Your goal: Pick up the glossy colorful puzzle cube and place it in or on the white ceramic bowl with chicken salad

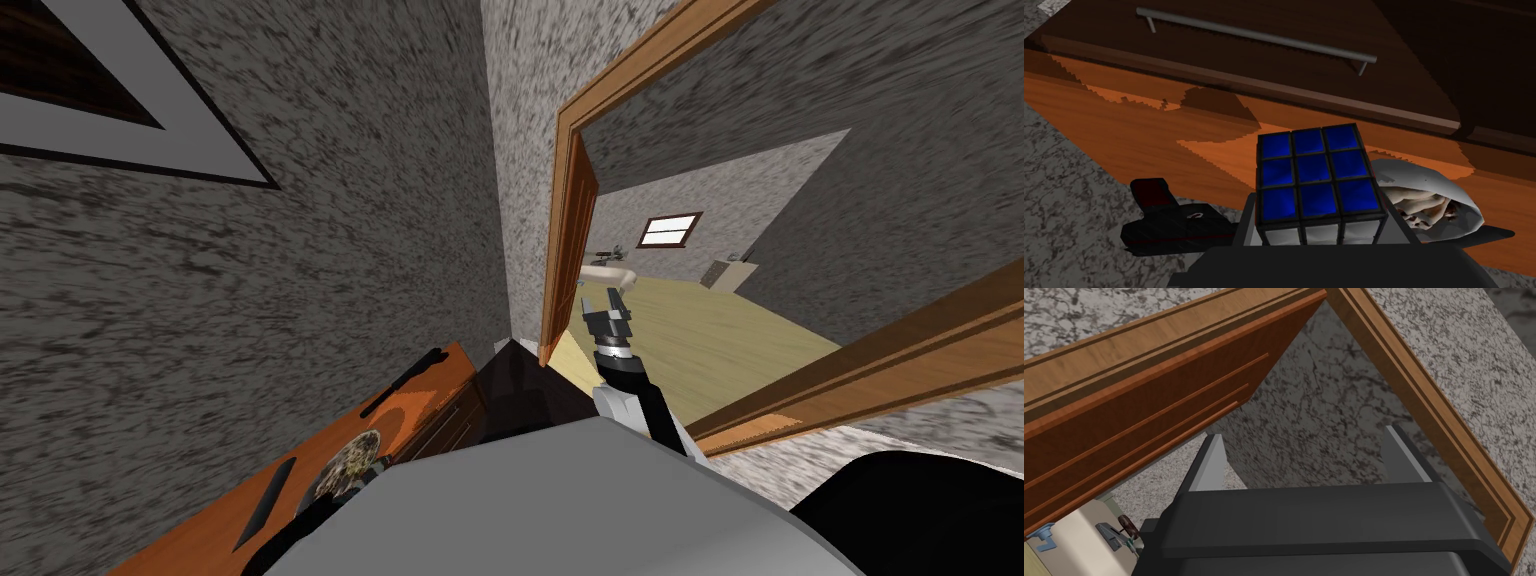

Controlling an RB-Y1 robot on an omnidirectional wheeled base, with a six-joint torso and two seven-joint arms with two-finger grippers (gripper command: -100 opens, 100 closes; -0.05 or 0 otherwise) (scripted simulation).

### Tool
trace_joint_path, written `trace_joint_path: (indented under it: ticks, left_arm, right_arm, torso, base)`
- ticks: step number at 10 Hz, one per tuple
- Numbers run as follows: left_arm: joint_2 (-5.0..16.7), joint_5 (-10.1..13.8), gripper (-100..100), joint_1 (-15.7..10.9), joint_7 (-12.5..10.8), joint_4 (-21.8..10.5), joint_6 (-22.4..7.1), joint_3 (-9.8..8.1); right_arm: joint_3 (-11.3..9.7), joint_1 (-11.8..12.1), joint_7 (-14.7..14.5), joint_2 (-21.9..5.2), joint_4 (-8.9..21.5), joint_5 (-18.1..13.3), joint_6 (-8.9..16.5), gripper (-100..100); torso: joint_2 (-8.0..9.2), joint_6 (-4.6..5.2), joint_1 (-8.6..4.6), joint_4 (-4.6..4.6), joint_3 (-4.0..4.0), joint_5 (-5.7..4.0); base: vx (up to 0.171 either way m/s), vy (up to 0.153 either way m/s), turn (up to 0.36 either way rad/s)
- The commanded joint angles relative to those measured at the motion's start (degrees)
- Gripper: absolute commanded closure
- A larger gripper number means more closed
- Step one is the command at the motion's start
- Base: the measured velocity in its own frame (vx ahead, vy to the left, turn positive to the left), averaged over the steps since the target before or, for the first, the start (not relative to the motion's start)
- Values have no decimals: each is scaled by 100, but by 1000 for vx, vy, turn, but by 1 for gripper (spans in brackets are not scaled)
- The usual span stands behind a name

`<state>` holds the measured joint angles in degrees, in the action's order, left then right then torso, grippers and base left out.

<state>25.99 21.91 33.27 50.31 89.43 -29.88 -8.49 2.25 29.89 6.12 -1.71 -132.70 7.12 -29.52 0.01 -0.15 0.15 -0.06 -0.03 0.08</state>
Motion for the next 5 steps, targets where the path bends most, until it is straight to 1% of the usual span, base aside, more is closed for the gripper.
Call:
trace_joint_path:
  ticks: [1, 3, 5]
  left_arm:
    - [-14, -78, 100, 102, 114, 137, 49, -192]
    - [16, -119, 100, 200, 247, 267, 133, -430]
    - [43, -155, 100, 276, 354, 369, 206, -631]
  right_arm:
    - [0, 0, 0, 0, 0, 0, 0, 0]
    - [0, 0, 0, 0, 0, 0, 0, 0]
    - [1, 0, 0, -1, 0, 0, 0, 0]
  torso:
    - [0, 0, 0, 0, 0, 0]
    - [-13, -1, 12, -4, -8, -3]
    - [-16, 3, 15, -7, -11, -5]
  base:
    - [28, 89, 49]
    - [66, 119, 47]
    - [58, 123, 39]
